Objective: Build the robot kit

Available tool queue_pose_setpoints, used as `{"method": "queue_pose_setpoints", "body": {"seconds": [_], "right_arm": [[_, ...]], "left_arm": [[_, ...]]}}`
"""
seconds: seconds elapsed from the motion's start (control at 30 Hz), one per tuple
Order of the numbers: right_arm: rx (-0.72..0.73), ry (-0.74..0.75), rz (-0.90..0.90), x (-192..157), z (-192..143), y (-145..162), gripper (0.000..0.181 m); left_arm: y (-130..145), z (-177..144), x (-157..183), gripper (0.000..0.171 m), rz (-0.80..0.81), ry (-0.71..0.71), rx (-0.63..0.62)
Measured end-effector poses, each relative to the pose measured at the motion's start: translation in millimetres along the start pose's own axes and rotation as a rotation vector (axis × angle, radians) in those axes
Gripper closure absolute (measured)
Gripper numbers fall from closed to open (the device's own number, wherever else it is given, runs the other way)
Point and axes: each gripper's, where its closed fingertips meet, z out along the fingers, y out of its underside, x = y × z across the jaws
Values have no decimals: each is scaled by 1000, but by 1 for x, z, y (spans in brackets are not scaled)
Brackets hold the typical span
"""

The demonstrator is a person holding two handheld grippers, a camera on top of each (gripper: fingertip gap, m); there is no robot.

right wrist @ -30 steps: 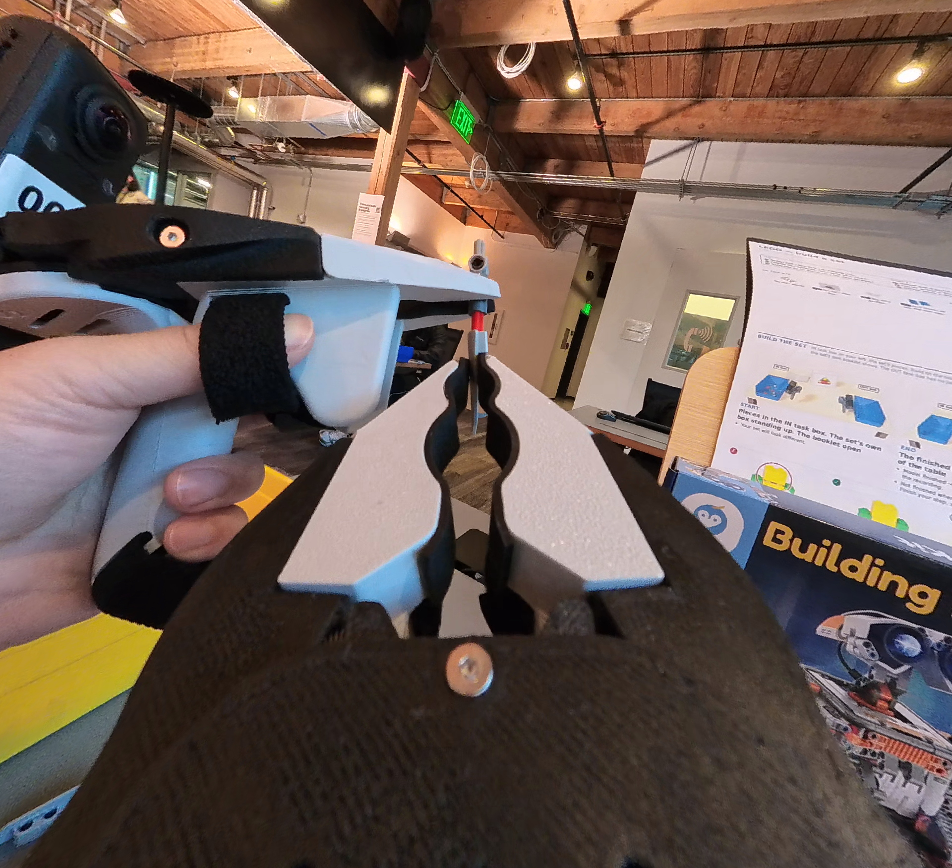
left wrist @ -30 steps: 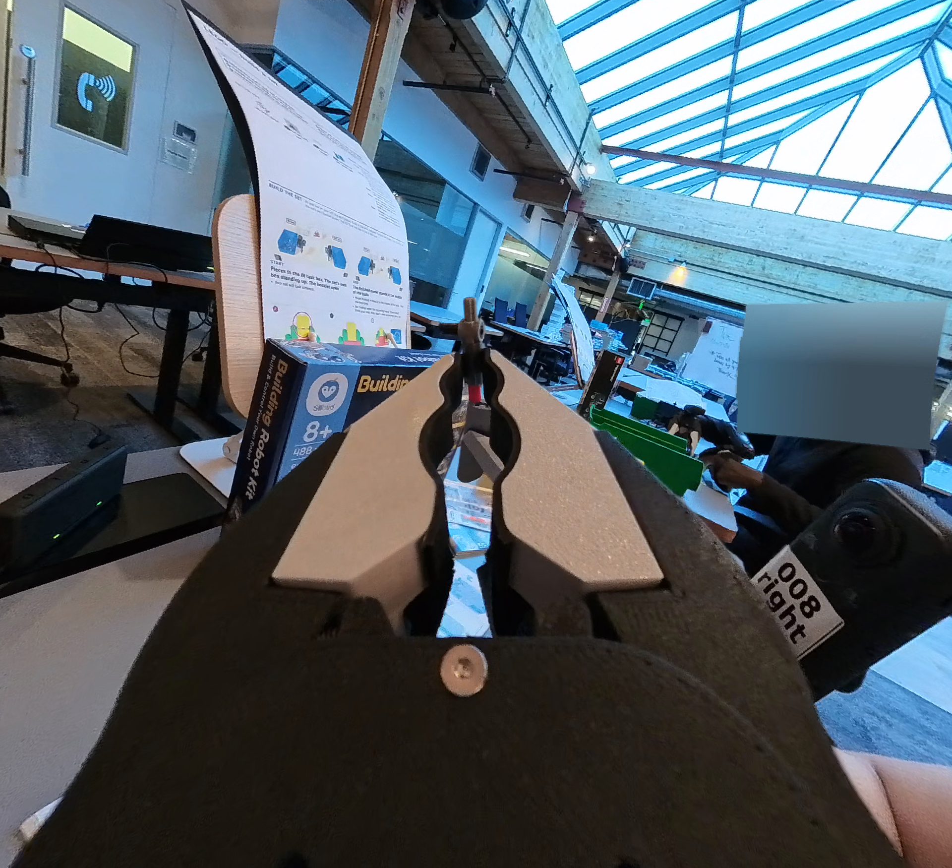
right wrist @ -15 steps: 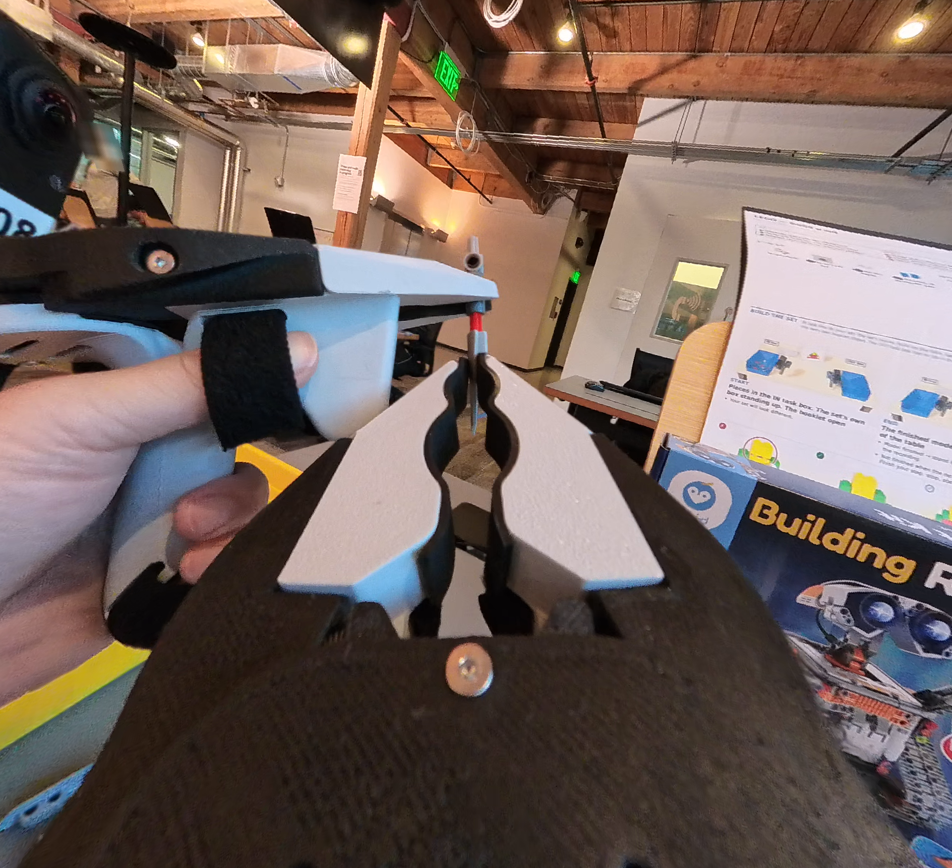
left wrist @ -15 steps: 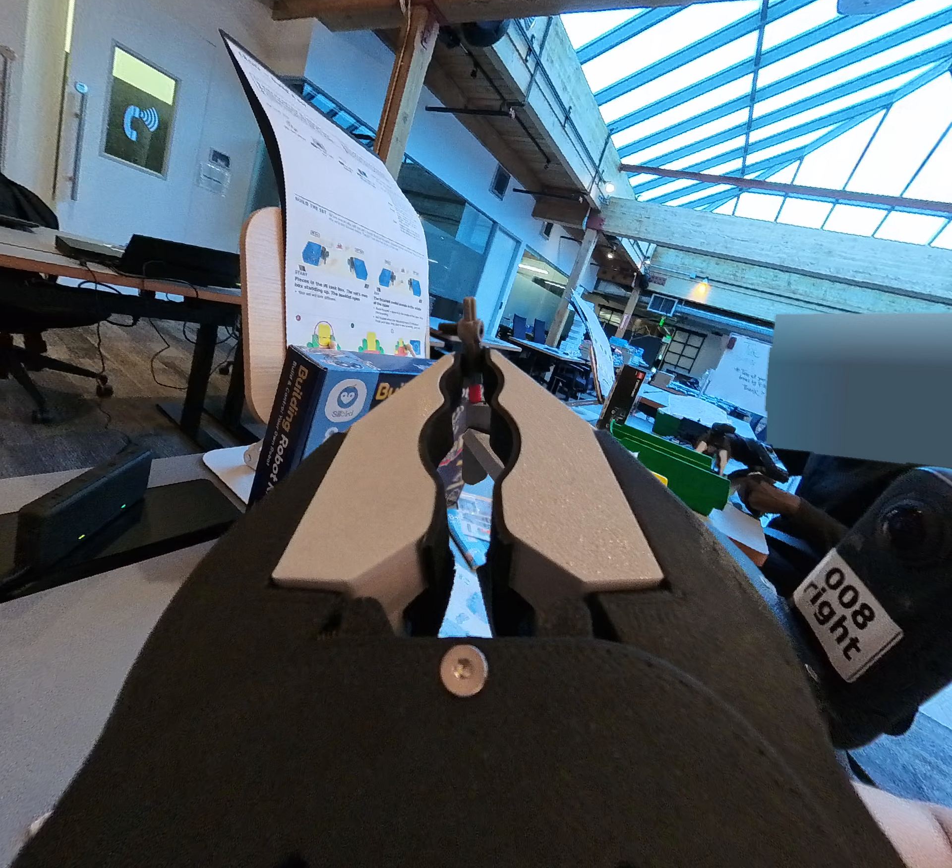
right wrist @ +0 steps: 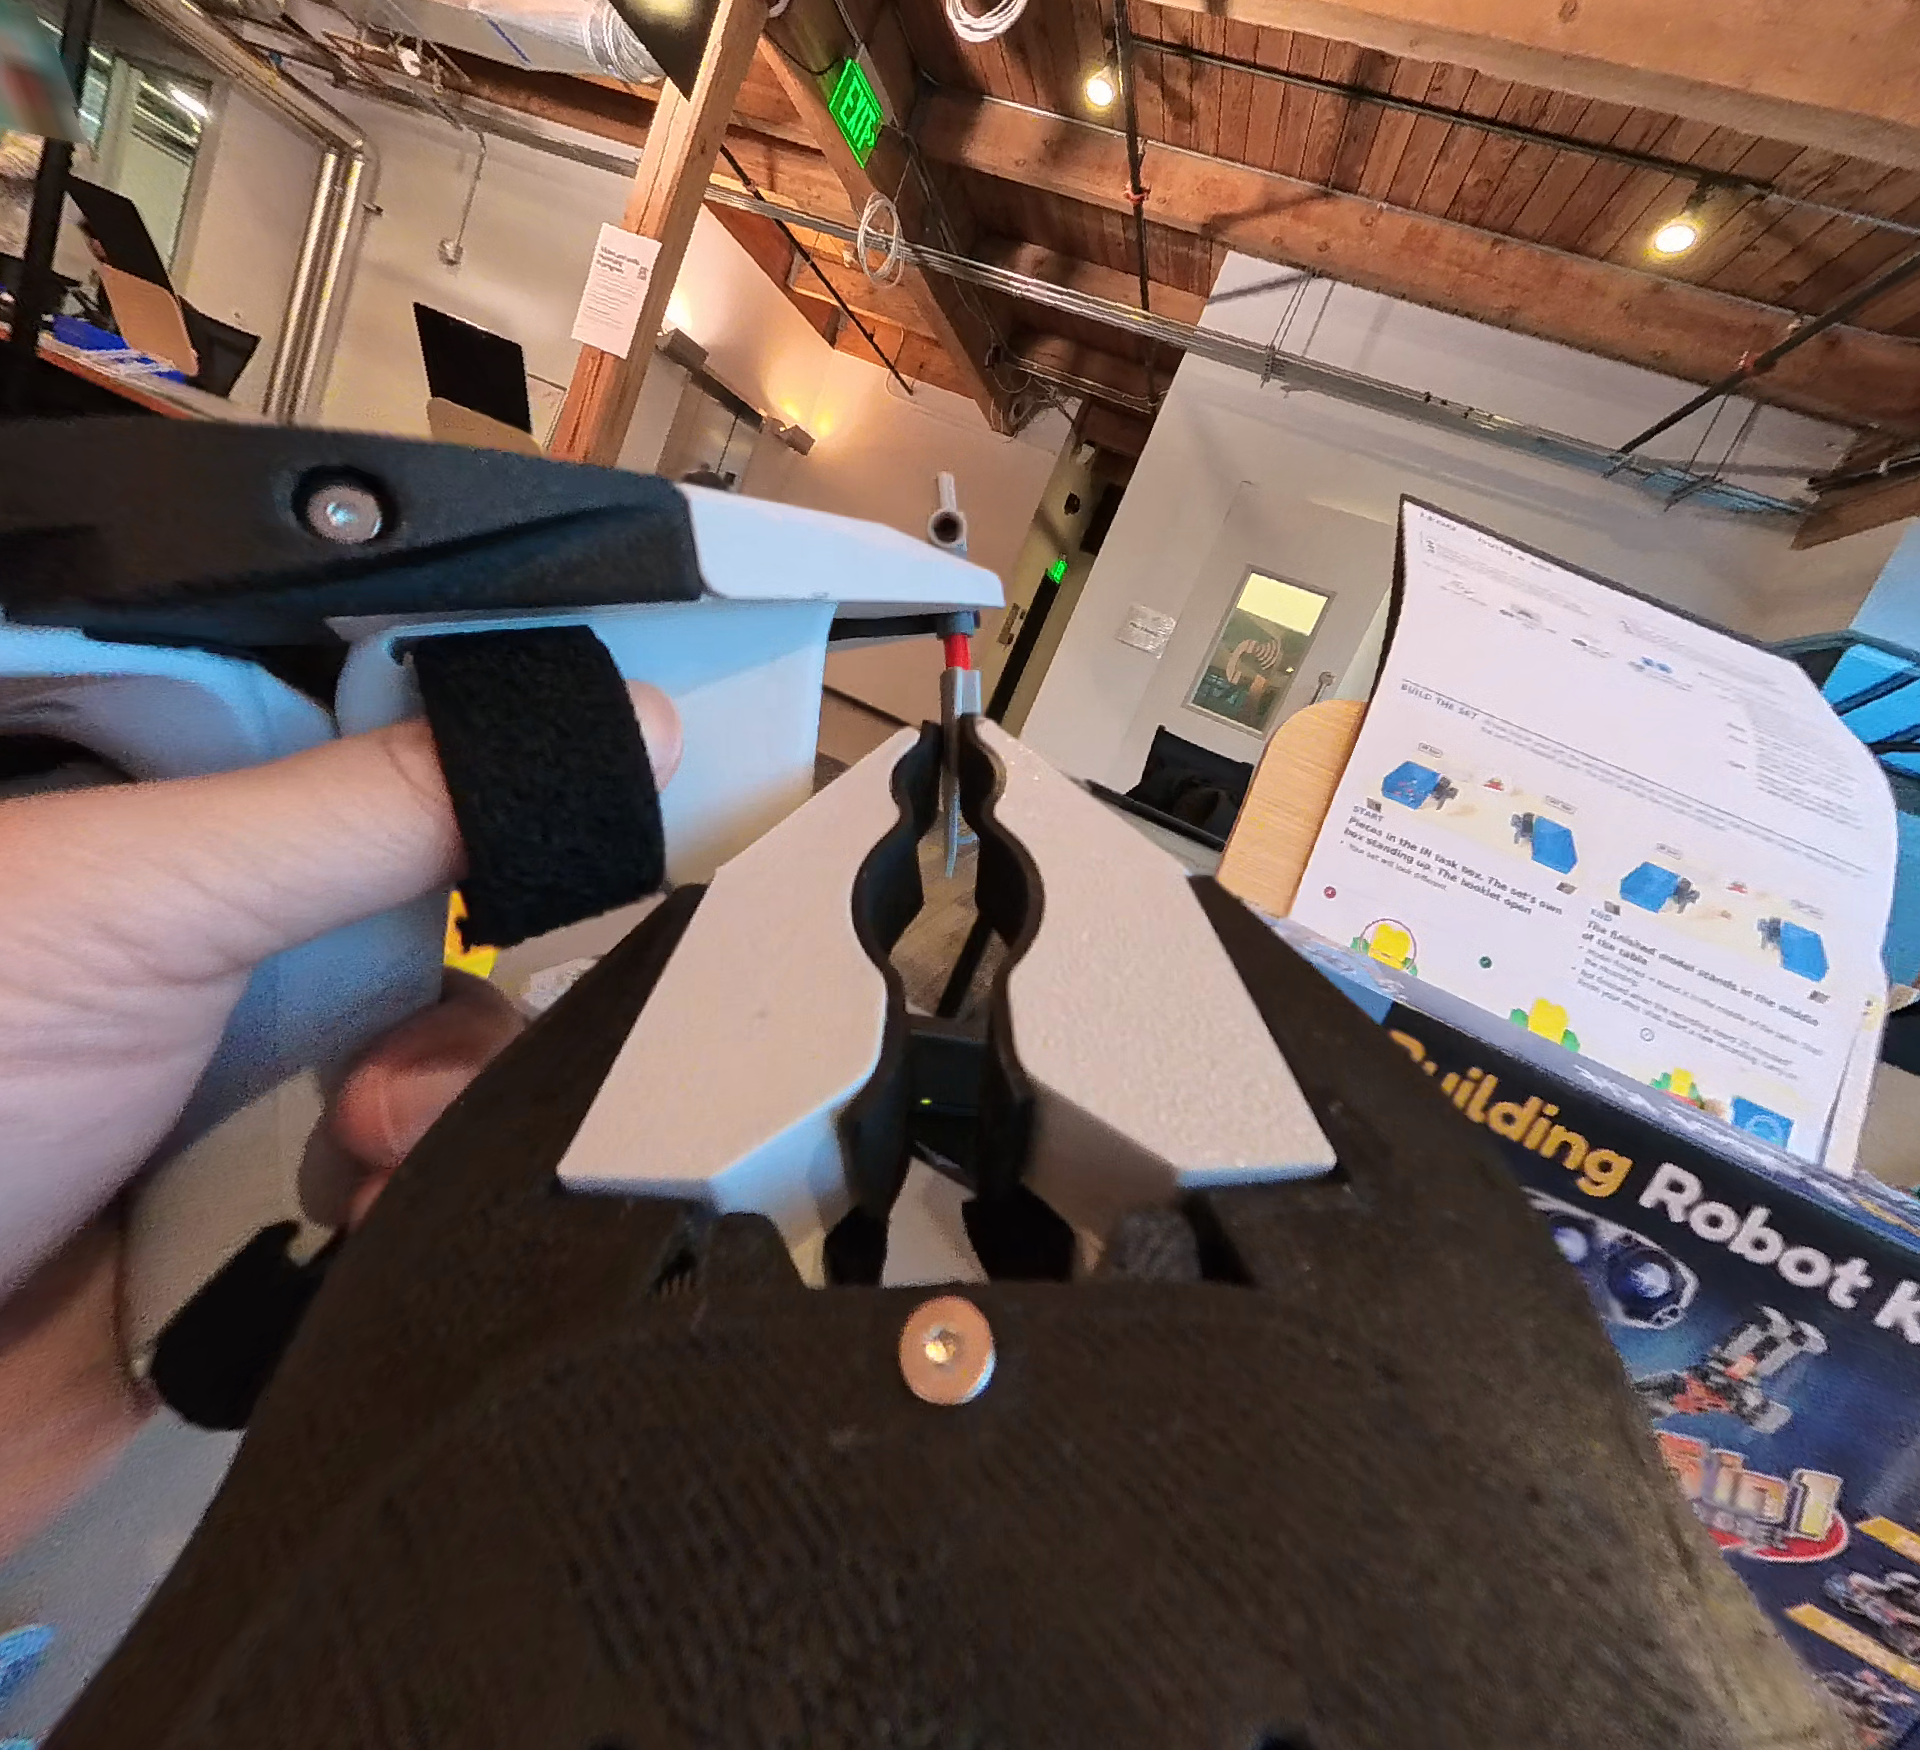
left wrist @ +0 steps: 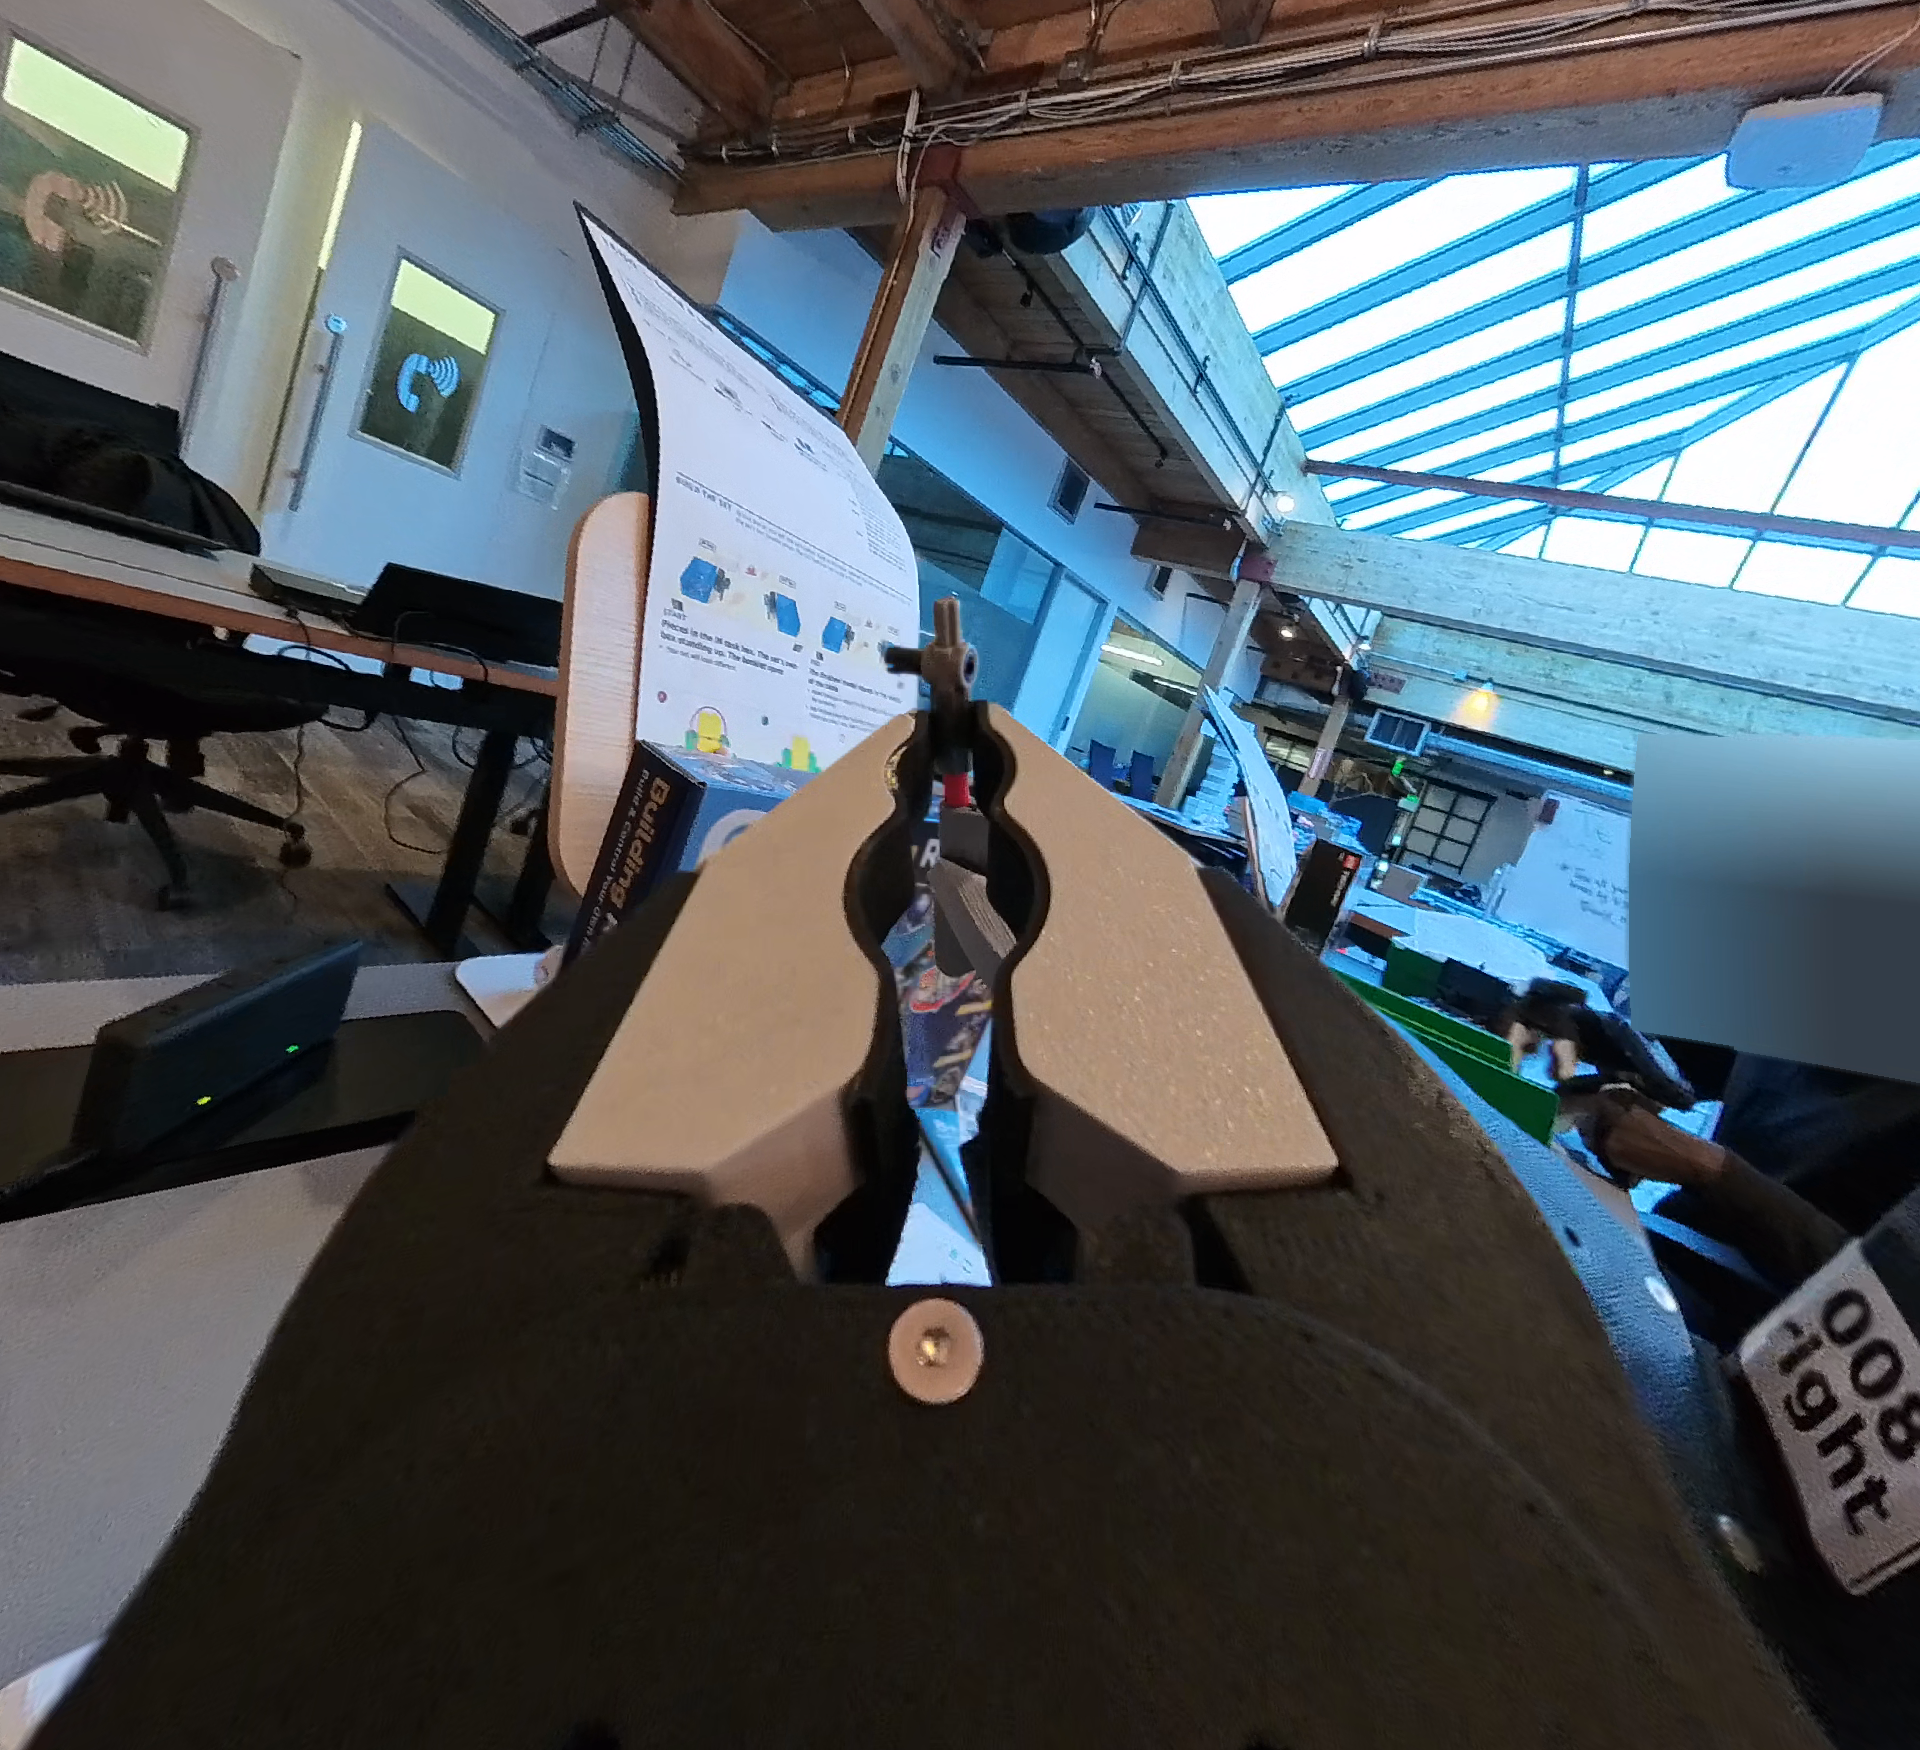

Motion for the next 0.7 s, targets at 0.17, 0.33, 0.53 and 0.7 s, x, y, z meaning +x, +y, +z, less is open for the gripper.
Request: {"method": "queue_pose_setpoints", "body": {"seconds": [0.17, 0.33, 0.53, 0.7], "right_arm": [[-2, -26, 94, 2, 0, 1, 180], [11, -26, 23, 3, 1, 4, 180], [24, -27, -26, 2, 1, 6, 181], [15, -34, 51, 2, 1, 8, 180]], "left_arm": [[2, 1, 1, 167, 59, -3, 3], [5, 4, 1, 167, 90, 8, -68], [7, 4, -3, 167, 19, 22, -102], [8, 3, -4, 167, -80, 32, -72]]}}
